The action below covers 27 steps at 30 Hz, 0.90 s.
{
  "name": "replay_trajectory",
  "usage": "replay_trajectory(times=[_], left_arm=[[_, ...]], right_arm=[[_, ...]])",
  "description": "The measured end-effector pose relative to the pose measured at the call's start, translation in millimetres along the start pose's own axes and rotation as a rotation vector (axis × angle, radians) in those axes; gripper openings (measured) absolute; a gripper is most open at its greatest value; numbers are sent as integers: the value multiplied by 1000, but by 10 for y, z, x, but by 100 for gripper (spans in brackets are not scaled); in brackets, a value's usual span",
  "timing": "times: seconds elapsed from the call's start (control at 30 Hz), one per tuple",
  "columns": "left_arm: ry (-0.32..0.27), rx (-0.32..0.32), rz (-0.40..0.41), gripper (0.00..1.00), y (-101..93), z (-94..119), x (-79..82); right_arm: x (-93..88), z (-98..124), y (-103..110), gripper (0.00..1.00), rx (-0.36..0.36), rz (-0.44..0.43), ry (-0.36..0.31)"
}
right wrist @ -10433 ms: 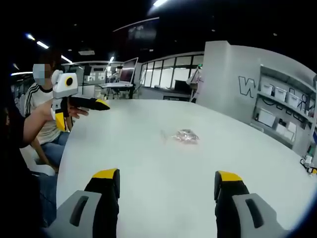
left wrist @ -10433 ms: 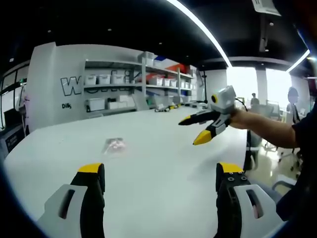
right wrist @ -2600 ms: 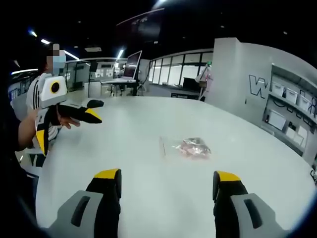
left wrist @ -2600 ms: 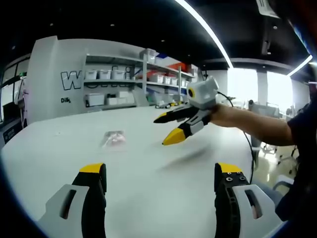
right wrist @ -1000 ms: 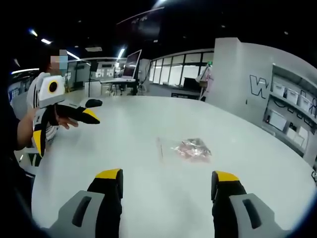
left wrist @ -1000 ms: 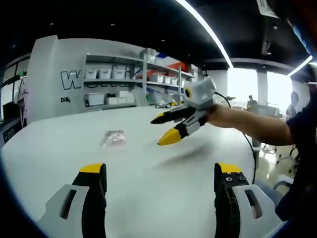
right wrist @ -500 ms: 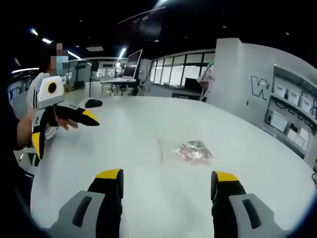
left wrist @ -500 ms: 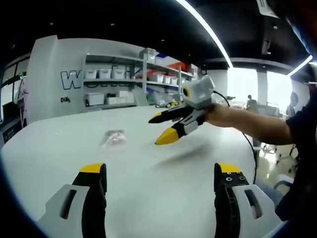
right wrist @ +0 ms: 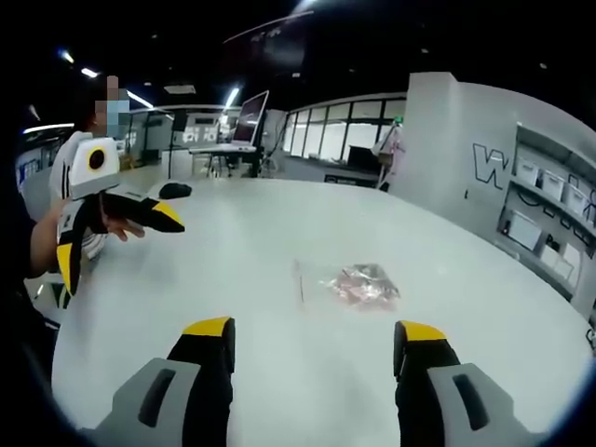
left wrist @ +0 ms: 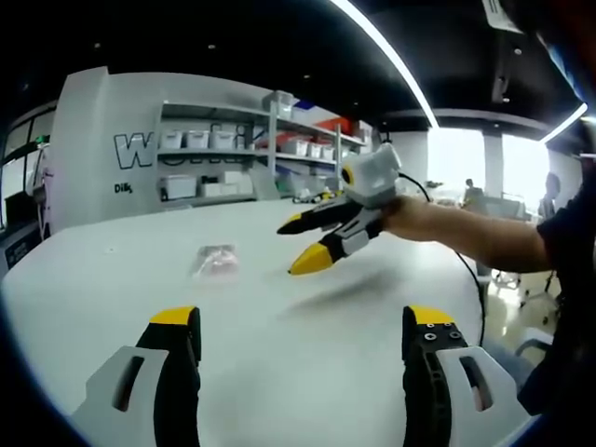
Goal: Open the resealable bag by pulling the two sides of the seal apart until the entire bag opening is separated and visibly accessible.
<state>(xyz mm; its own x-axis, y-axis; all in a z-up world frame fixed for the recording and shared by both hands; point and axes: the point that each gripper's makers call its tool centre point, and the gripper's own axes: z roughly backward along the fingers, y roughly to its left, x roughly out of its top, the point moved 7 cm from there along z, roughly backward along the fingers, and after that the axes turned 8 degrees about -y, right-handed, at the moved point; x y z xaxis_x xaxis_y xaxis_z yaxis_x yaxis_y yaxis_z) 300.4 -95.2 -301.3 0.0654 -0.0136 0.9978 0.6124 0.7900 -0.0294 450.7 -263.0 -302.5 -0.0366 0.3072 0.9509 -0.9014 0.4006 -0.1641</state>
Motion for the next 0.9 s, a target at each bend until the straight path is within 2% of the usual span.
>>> replay_trajectory(times=[0.33, 0.47, 0.9], left_arm=[[4, 1, 1, 87, 22, -18, -11], [3, 0, 0, 87, 23, -17, -12], [2, 2, 0, 87, 45, -17, -26]], right_arm=[[5, -46, -14, 68, 3, -2, -4], [7, -54, -24, 64, -6, 15, -3], [2, -115, -19, 64, 0, 14, 0]])
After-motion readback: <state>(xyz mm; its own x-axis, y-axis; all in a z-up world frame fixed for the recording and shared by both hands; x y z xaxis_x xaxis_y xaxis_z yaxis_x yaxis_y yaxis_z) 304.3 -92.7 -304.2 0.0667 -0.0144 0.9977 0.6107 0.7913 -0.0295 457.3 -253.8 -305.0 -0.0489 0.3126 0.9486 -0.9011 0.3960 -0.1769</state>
